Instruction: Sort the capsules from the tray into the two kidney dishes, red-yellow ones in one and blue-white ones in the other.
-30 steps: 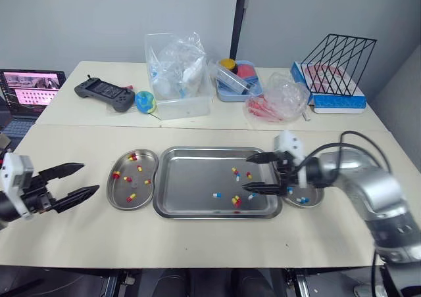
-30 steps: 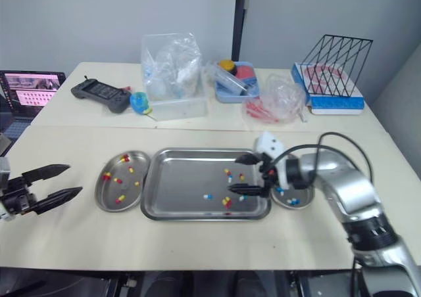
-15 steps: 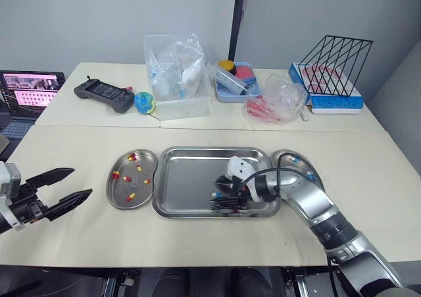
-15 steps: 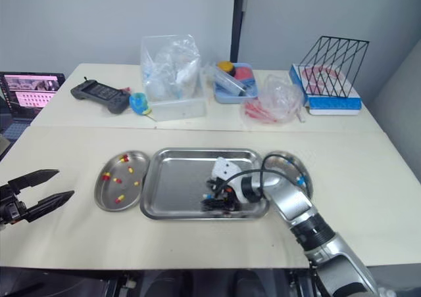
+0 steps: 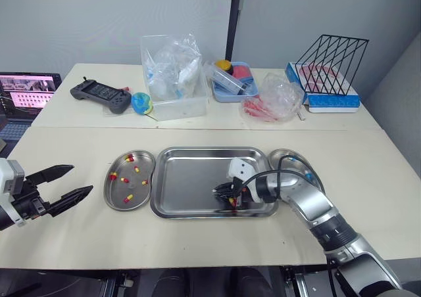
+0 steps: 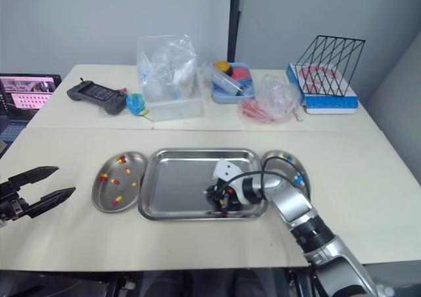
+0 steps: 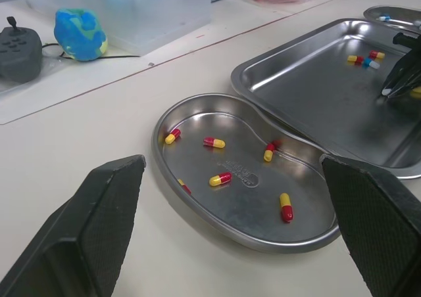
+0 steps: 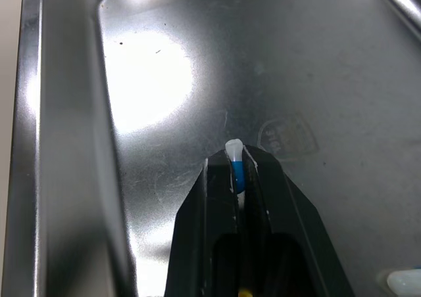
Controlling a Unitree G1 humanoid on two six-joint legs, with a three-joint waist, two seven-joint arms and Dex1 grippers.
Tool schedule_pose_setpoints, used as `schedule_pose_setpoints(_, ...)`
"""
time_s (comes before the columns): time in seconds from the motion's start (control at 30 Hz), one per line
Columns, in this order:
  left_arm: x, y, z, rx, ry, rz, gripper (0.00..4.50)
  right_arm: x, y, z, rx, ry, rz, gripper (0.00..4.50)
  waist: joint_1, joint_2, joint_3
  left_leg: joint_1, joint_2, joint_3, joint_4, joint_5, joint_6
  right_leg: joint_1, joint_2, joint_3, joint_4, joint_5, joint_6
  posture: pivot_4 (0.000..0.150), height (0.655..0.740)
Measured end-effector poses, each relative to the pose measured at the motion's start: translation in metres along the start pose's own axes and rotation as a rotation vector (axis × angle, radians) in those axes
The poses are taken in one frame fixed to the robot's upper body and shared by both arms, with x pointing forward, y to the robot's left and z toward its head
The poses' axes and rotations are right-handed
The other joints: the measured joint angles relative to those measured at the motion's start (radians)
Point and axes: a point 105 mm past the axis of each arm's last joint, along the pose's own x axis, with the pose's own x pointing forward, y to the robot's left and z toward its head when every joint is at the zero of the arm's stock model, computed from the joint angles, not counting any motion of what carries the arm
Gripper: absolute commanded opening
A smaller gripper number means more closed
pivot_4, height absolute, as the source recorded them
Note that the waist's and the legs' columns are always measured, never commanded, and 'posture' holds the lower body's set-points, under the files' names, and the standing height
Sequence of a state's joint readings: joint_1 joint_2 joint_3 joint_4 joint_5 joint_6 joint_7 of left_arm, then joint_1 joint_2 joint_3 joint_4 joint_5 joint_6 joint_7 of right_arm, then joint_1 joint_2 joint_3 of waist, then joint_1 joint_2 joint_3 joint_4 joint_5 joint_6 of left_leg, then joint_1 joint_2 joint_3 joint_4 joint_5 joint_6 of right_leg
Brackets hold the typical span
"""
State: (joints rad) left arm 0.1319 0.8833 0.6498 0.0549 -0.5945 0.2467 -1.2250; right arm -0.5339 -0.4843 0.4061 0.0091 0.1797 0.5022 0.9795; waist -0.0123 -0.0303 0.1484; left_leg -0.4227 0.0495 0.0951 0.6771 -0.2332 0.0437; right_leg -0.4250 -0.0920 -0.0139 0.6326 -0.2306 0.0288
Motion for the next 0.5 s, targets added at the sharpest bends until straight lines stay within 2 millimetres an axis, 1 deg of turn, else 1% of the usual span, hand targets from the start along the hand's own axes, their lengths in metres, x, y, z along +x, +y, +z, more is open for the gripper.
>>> schedule_pose_setpoints(0.17,0.001,0.000,0.001,0.003,-0.004,-0.002,4.50,-0.015,-0.012,0.005,0.005,-0.030,-0.046,0.04,0.001,0.000,0.000,0.000,0.000,0.000,0.000,0.000,0.000,0.000,0.000,0.000,0.000,0.000,0.000,0.150,0.7400)
schedule_pose_setpoints(0.27,0.003,0.001,0.001,0.002,-0.007,-0.008,4.50,-0.027,-0.021,0.013,0.019,-0.081,-0.074,0.04,0.000,0.000,0.000,0.000,0.000,0.000,0.000,0.000,0.000,0.000,0.000,0.000,0.000,0.000,0.000,0.150,0.7400)
schedule_pose_setpoints(0.3,0.005,0.000,0.001,0.001,-0.007,-0.015,4.50,-0.036,-0.026,0.014,0.024,-0.090,-0.087,0.04,0.001,0.000,0.000,0.000,0.000,0.000,0.000,0.000,0.000,0.000,0.000,0.000,0.000,0.000,0.000,0.150,0.7400)
schedule_pose_setpoints(0.33,0.006,0.000,0.000,-0.002,-0.007,-0.019,4.50,-0.046,-0.032,0.013,0.038,-0.099,-0.111,0.04,0.003,0.000,0.000,0.000,-0.001,0.000,0.000,0.000,0.000,0.000,-0.001,0.000,-0.001,0.000,0.000,0.150,0.7400)
schedule_pose_setpoints(0.37,0.006,0.001,0.000,-0.006,-0.009,-0.019,4.50,-0.061,-0.041,0.011,0.051,-0.102,-0.151,0.04,0.006,0.000,0.000,0.000,-0.001,0.000,0.000,0.000,0.000,0.001,-0.001,0.000,-0.001,0.000,0.000,0.150,0.7400)
schedule_pose_setpoints(0.47,0.006,0.003,-0.001,-0.014,-0.013,-0.015,4.50,-0.113,-0.066,0.007,0.083,-0.111,-0.303,0.04,0.009,0.000,0.000,0.000,-0.001,0.000,0.000,0.000,0.001,0.001,-0.001,0.000,-0.002,0.000,0.000,0.150,0.7400)
schedule_pose_setpoints(0.5,0.007,0.004,-0.001,-0.015,-0.015,-0.016,4.50,-0.124,-0.070,0.005,0.086,-0.107,-0.336,0.04,0.009,0.000,0.000,0.000,0.000,0.000,-0.001,-0.001,0.001,0.000,-0.001,0.000,-0.002,0.000,0.000,0.150,0.7400)
